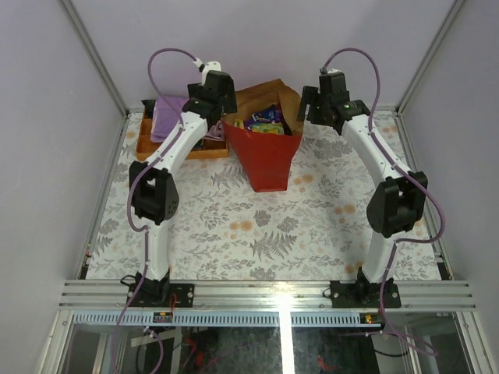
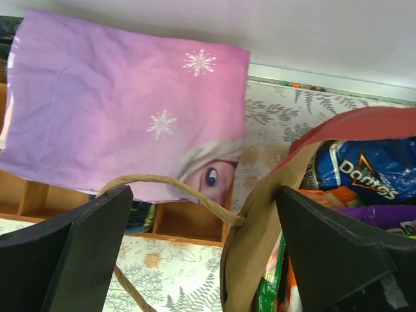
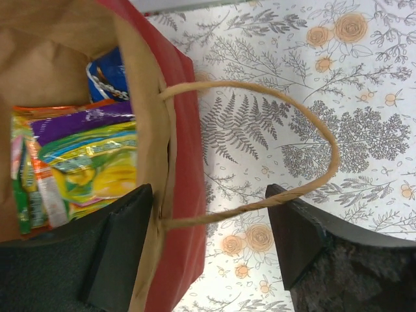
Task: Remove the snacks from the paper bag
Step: Adjust the paper bag at the center of the board.
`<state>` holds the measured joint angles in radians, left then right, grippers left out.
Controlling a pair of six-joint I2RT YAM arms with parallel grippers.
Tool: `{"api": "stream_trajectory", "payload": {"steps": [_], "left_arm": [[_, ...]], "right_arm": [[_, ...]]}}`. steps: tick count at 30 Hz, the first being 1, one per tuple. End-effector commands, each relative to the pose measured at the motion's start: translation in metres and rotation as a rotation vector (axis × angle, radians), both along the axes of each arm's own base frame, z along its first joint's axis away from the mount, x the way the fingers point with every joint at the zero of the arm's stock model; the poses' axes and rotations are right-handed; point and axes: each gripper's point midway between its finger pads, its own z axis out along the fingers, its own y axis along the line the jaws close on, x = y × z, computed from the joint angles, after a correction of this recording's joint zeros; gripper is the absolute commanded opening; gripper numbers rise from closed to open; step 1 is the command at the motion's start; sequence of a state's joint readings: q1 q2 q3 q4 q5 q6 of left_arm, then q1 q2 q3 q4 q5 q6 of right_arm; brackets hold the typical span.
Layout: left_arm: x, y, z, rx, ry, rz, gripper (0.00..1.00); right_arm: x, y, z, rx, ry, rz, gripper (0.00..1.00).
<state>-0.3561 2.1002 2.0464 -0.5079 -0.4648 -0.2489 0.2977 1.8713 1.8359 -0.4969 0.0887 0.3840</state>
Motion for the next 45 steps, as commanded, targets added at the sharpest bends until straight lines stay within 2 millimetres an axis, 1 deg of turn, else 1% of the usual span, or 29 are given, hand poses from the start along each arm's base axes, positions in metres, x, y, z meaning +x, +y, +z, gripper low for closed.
{"api": "stream_trajectory", "payload": {"steps": [1,3,5,6,7,8,9,11,12,14,16,18,20,21,22,24,25,27,29,31,33,36,39,41,42,44,45], "left_arm": [[0.006,0.002,0.019,-0.017,-0.02,-0.04,0.91],[0.005,-0.009,0.009,-0.044,0.014,-0.107,0.88],[0.002,-0.023,-0.001,-0.089,0.041,-0.181,0.83],[0.0,-0.034,-0.003,-0.117,0.048,-0.235,0.78],[-0.002,-0.043,-0.005,-0.143,0.053,-0.279,0.7],[-0.003,-0.051,-0.004,-0.169,0.056,-0.313,0.55],[-0.004,-0.057,-0.002,-0.191,0.059,-0.338,0.39],[-0.004,-0.062,0.007,-0.218,0.049,-0.36,0.1],[-0.004,-0.062,0.013,-0.223,0.04,-0.36,0.02],[-0.004,-0.06,0.03,-0.225,0.011,-0.358,0.0],[-0.006,-0.056,0.052,-0.219,-0.028,-0.353,0.0],[-0.009,-0.052,0.078,-0.211,-0.079,-0.351,0.0],[-0.012,-0.05,0.106,-0.203,-0.137,-0.356,0.0],[-0.013,-0.049,0.118,-0.195,-0.162,-0.363,0.0],[-0.014,-0.05,0.129,-0.187,-0.19,-0.376,0.0],[-0.012,-0.056,0.146,-0.156,-0.234,-0.403,0.0],[-0.013,-0.062,0.154,-0.132,-0.252,-0.417,0.0],[-0.016,-0.077,0.168,-0.076,-0.291,-0.438,0.0],[-0.022,-0.096,0.178,-0.026,-0.326,-0.466,0.0],[-0.032,-0.118,0.18,0.017,-0.346,-0.512,0.0],[-0.048,-0.153,0.172,0.058,-0.349,-0.601,0.0],[-0.074,-0.201,0.151,0.166,-0.363,-0.706,0.0],[-0.095,-0.246,0.126,0.227,-0.35,-0.77,0.0],[-0.107,-0.27,0.11,0.245,-0.337,-0.805,0.0],[-0.11,-0.279,0.101,0.248,-0.334,-0.816,0.0],[-0.118,-0.295,0.083,0.259,-0.322,-0.848,0.0],[-0.122,-0.301,0.078,0.263,-0.324,-0.86,0.0]], "right_arm": [[0.013,0.008,0.014,-0.011,-0.042,0.023,0.72],[0.016,0.011,0.01,-0.007,-0.037,0.033,0.62],[0.018,0.015,0.011,0.009,-0.04,0.048,0.45],[0.018,0.018,0.013,0.022,-0.045,0.059,0.36],[0.017,0.021,0.015,0.037,-0.046,0.071,0.26],[0.016,0.024,0.016,0.052,-0.046,0.079,0.17],[0.014,0.026,0.02,0.068,-0.052,0.088,0.1],[0.008,0.034,0.028,0.111,-0.066,0.117,0.01],[0.004,0.037,0.033,0.133,-0.078,0.129,0.0],[-0.006,0.044,0.041,0.167,-0.098,0.147,0.0],[-0.019,0.055,0.05,0.208,-0.119,0.175,0.0],[-0.032,0.069,0.048,0.246,-0.125,0.201,0.0],[-0.048,0.08,0.037,0.306,-0.117,0.201,0.0],[-0.056,0.085,0.046,0.344,-0.147,0.202,0.0],[-0.064,0.088,0.036,0.369,-0.136,0.194,0.0],[-0.071,0.095,0.03,0.415,-0.148,0.203,0.0],[-0.073,0.096,0.026,0.422,-0.146,0.195,0.0],[-0.074,0.093,0.017,0.419,-0.133,0.17,0.0],[-0.075,0.086,0.007,0.396,-0.114,0.131,0.0],[-0.079,0.074,-0.004,0.363,-0.099,0.082,0.0],[-0.088,0.058,-0.019,0.322,-0.076,0.019,0.0],[-0.106,0.022,-0.055,0.218,-0.017,-0.113,0.0],[-0.133,-0.011,-0.091,0.118,0.04,-0.216,0.0],[-0.154,-0.025,-0.117,0.101,0.081,-0.257,0.01],[-0.164,-0.03,-0.13,0.106,0.099,-0.272,0.02],[-0.183,-0.035,-0.154,0.137,0.134,-0.293,0.02],[-0.195,-0.036,-0.17,0.163,0.157,-0.3,0.02]]}}
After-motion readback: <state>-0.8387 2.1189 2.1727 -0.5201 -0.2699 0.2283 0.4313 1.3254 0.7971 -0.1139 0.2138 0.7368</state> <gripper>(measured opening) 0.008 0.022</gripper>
